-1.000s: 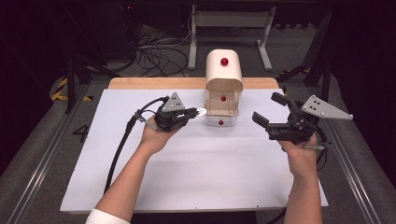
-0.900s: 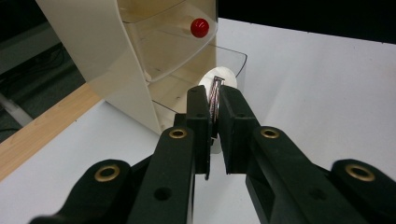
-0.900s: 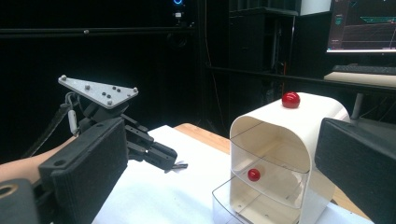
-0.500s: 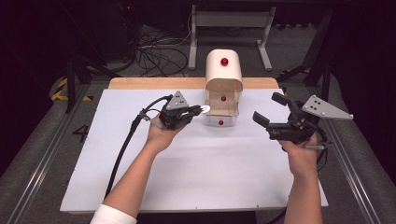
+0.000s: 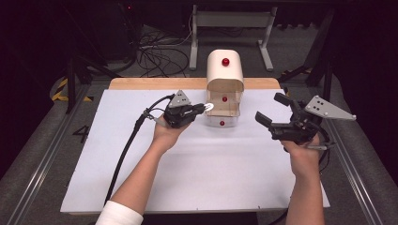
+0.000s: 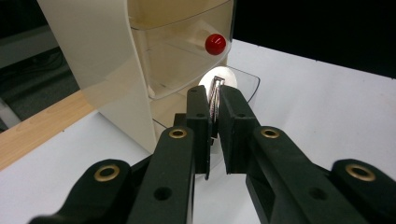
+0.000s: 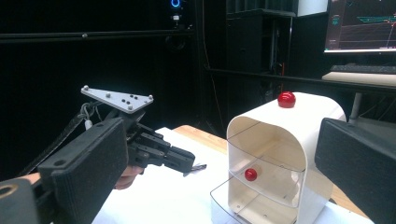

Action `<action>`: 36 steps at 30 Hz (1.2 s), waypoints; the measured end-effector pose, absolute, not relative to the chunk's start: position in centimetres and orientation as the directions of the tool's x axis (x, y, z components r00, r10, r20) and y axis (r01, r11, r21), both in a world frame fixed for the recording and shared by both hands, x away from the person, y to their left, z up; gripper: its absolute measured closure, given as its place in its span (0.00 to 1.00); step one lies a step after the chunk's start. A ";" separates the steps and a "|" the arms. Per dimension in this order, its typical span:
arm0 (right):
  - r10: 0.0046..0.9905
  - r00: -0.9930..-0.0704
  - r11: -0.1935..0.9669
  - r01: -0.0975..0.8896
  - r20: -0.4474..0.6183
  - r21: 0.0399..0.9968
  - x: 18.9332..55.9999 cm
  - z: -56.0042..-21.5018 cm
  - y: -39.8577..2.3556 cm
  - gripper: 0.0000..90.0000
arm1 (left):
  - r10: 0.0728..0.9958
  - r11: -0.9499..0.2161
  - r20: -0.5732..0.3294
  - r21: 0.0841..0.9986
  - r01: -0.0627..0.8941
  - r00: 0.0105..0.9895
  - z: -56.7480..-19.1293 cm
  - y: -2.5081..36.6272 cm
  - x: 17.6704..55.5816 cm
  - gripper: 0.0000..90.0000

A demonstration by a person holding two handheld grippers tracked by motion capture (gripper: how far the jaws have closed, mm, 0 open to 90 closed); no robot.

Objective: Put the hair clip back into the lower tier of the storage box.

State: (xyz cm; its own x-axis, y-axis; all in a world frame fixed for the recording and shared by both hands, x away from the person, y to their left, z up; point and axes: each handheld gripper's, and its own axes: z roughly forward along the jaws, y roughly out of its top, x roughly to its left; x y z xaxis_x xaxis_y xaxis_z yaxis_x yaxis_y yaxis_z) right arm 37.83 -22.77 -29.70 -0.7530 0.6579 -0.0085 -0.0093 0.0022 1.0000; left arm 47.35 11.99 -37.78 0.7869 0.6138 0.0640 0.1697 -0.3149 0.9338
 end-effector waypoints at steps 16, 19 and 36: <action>0.661 -0.750 -0.008 -0.006 0.001 1.000 38.1 -29.9 -23.1 0.04 | 0.624 -0.239 -0.010 0.949 0.203 0.781 -39.7 11.1 49.1 0.92; 0.662 -0.749 -0.010 -0.003 0.005 1.000 38.2 -30.0 -23.2 0.04 | 0.623 -0.222 -0.033 0.951 0.217 0.782 -40.0 11.0 49.4 0.92; 0.662 -0.750 -0.011 0.003 0.009 1.000 38.4 -30.2 -23.2 0.04 | 0.626 -0.153 -0.098 0.957 0.245 0.774 -41.4 10.5 50.7 0.92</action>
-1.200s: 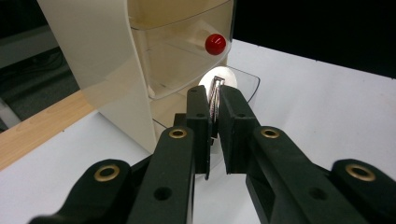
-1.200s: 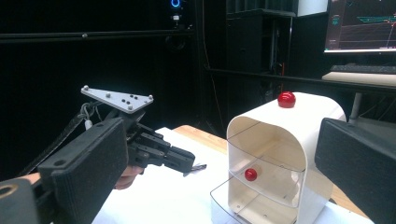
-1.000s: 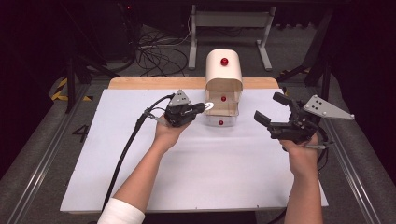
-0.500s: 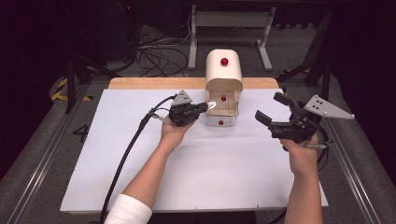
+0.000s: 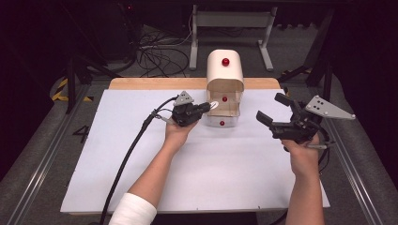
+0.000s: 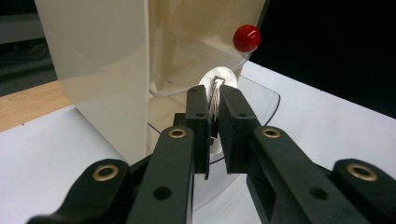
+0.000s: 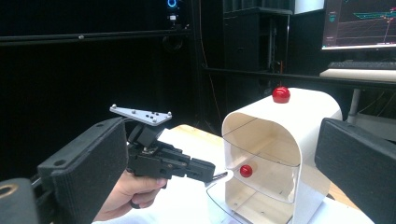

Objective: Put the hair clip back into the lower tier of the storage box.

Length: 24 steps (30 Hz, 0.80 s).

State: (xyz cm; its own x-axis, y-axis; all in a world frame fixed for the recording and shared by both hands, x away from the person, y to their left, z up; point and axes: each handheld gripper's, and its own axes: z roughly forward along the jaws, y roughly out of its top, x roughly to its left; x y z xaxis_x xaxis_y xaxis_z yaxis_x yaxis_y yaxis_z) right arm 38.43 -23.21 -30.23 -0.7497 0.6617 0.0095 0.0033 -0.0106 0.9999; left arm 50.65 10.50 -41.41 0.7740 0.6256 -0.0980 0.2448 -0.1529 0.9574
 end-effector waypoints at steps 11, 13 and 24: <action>0.660 -0.751 -0.012 0.006 0.013 1.000 38.6 -30.3 -23.2 0.04 | 0.613 -0.106 -0.153 0.956 0.273 0.775 -42.1 10.3 51.2 0.92; 0.661 -0.750 -0.012 0.006 0.012 1.000 38.6 -30.3 -23.2 0.04 | 0.612 -0.107 -0.152 0.956 0.272 0.776 -42.2 10.3 51.2 0.92; 0.661 -0.751 -0.002 0.010 0.009 1.000 38.7 -30.4 -23.0 0.04 | 0.609 -0.101 -0.160 0.956 0.275 0.777 -42.6 10.0 51.5 0.91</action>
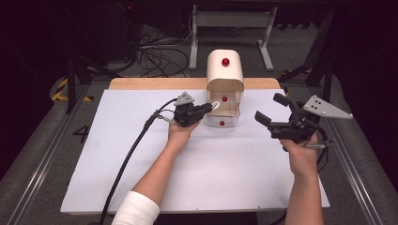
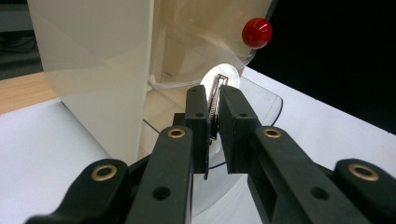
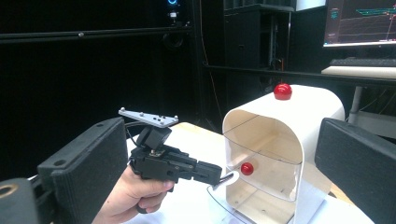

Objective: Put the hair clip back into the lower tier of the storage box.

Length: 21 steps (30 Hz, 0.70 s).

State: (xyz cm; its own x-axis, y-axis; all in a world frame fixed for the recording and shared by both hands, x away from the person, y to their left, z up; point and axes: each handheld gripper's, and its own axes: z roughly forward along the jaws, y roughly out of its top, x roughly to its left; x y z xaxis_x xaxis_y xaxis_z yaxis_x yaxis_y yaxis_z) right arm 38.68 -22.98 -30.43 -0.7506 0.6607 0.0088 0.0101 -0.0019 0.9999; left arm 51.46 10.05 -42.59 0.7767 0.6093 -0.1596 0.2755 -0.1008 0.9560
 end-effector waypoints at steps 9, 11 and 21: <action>0.660 -0.751 -0.003 0.014 0.012 1.000 38.7 -30.5 -22.9 0.04 | 0.609 -0.094 -0.166 0.956 0.278 0.776 -42.6 10.0 51.5 0.89; 0.661 -0.751 -0.003 0.015 0.013 1.000 38.7 -30.5 -22.9 0.04 | 0.607 -0.095 -0.165 0.956 0.277 0.778 -42.5 10.1 51.3 0.85; 0.660 -0.751 0.003 0.015 0.010 1.000 38.8 -30.5 -22.8 0.04 | 0.597 -0.150 -0.112 0.957 0.247 0.795 -41.4 10.4 50.0 0.72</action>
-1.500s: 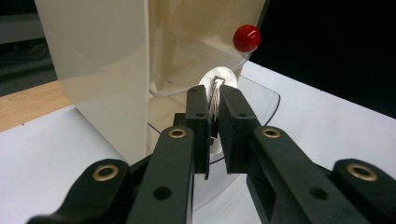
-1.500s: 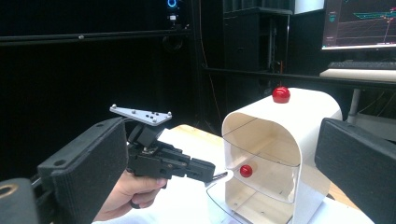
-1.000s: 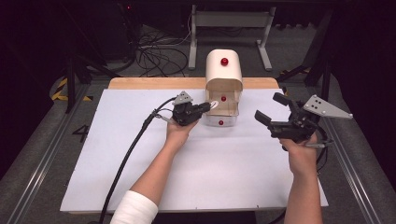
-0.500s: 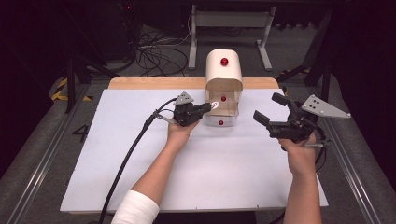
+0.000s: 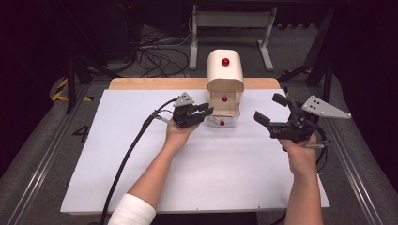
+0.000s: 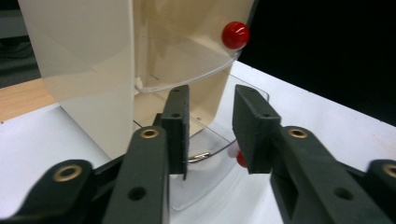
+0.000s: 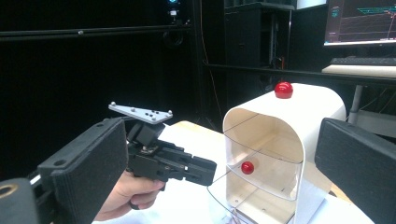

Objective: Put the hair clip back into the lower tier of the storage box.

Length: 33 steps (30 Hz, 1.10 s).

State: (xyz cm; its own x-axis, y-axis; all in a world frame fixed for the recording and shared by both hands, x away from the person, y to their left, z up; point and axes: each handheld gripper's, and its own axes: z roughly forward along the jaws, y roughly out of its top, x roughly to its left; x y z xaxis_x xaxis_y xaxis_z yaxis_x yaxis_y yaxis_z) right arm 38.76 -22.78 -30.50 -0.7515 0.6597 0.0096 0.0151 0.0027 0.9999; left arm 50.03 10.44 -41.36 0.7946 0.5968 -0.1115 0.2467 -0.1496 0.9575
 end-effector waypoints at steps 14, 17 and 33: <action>0.661 -0.751 0.018 0.017 0.001 1.000 38.8 -30.6 -22.4 0.04 | 0.617 -0.130 -0.083 0.970 0.205 0.783 -39.0 13.2 47.2 0.48; 0.663 -0.748 0.019 0.019 0.002 1.000 38.8 -30.6 -22.4 0.04 | 0.622 -0.117 -0.082 0.973 0.197 0.778 -38.4 14.0 46.4 0.44; 0.663 -0.749 0.031 0.019 -0.007 0.999 38.8 -30.6 -22.0 0.04 | 0.635 -0.120 -0.016 0.986 0.119 0.772 -35.2 16.9 42.1 0.29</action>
State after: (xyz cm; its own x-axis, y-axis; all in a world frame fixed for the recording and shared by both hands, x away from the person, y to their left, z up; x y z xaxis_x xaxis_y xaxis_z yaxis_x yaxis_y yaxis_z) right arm 38.82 -21.99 -30.64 -0.7485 0.6631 -0.0066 0.0187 0.0312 0.9993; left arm 42.12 16.89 -35.19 0.7723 0.6350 -0.0162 0.1190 -0.1196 0.9857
